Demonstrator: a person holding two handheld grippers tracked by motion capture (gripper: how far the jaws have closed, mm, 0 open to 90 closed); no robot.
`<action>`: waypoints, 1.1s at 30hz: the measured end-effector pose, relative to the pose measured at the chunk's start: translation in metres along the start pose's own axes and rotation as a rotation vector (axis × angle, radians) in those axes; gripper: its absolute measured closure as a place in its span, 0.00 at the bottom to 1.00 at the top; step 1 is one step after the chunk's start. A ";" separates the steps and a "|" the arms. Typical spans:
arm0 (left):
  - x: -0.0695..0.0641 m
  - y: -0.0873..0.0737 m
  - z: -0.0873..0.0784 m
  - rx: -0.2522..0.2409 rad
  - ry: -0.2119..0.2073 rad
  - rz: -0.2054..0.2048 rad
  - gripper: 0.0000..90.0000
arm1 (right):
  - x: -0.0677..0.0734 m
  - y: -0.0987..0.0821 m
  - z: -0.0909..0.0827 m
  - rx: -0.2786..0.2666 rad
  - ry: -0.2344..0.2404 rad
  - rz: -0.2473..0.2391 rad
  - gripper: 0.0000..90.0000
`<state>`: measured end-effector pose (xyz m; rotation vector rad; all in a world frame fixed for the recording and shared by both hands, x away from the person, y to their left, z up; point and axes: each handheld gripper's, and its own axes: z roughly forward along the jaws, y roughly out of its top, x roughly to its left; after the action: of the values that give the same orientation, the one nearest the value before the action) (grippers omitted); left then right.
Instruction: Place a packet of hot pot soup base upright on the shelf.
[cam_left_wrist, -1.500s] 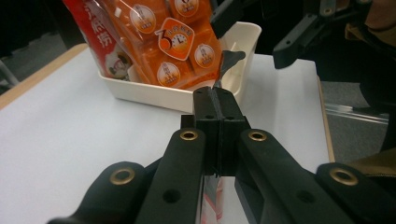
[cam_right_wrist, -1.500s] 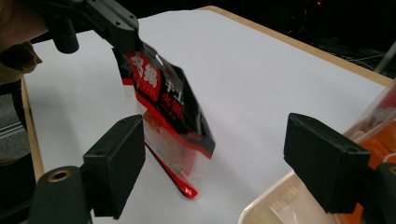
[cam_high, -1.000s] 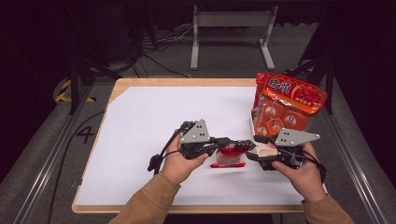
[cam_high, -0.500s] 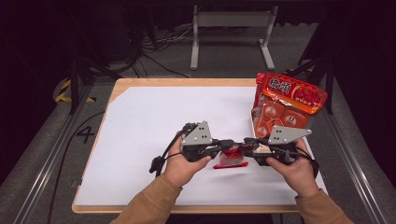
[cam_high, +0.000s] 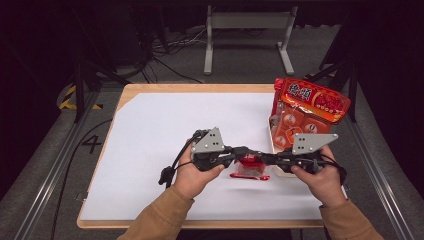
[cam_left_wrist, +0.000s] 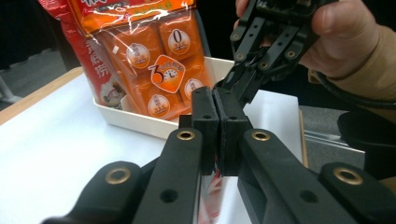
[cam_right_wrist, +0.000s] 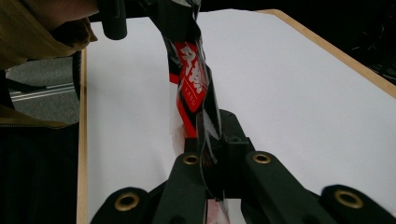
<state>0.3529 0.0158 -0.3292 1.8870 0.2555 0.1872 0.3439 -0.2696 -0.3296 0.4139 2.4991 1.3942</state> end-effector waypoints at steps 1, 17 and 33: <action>0.000 0.000 0.000 0.000 0.004 0.002 0.97 | -0.001 0.001 -0.001 0.001 0.007 -0.004 1.00; 0.006 -0.003 -0.015 -0.033 0.109 -0.042 0.53 | -0.016 0.009 -0.023 -0.005 0.035 -0.006 1.00; 0.023 -0.032 -0.058 0.011 0.221 -0.095 0.43 | -0.037 0.024 -0.063 -0.001 -0.007 -0.024 1.00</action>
<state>0.3573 0.0844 -0.3411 1.8613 0.4965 0.3312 0.3594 -0.3202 -0.2739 0.3863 2.4891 1.3829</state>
